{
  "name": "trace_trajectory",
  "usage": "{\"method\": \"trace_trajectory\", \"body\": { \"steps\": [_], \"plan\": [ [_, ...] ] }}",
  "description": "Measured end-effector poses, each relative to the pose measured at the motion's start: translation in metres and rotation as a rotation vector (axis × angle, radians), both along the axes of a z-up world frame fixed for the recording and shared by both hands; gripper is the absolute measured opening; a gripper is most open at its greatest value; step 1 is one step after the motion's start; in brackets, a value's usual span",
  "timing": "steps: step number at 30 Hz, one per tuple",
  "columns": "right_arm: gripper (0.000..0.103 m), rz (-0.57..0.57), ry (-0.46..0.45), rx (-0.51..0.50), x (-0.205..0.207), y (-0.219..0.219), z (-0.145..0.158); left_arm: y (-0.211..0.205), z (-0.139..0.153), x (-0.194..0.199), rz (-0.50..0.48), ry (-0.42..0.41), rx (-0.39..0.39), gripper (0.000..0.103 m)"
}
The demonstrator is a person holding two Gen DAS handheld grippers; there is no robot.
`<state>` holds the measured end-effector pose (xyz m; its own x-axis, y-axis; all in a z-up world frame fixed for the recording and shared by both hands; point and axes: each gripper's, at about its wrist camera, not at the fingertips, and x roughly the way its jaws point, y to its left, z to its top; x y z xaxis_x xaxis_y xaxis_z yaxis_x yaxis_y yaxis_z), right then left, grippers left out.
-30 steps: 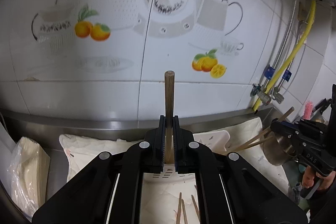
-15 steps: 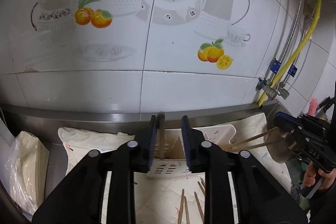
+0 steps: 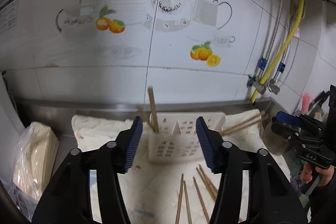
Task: Organize utensils
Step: 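Open the left tool to drop its chopstick while the right tool also opens, then close the left tool on a loose chopstick while the right tool grasps another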
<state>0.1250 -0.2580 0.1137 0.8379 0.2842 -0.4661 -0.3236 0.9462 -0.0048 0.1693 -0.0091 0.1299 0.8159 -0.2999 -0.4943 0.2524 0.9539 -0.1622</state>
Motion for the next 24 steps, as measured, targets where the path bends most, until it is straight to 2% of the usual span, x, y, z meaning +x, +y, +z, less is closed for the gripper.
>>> {"method": "trace_trajectory", "body": {
  "steps": [1, 8, 17, 24],
  "plan": [
    [0.048, 0.0, 0.0, 0.0, 0.0, 0.0, 0.0, 0.002, -0.004, -0.007, 0.006, 0.002, 0.006, 0.058],
    [0.049, 0.004, 0.072, 0.0, -0.034, 0.001, -0.054, 0.007, -0.052, -0.047, 0.033, 0.05, 0.064, 0.066],
    [0.049, -0.01, 0.169, 0.012, -0.07, 0.002, -0.116, 0.028, -0.115, -0.082, 0.081, 0.165, 0.029, 0.068],
    [0.049, -0.024, 0.233, -0.009, -0.088, 0.011, -0.155, 0.037, -0.146, -0.101, 0.105, 0.225, 0.026, 0.068]
  ]
}}
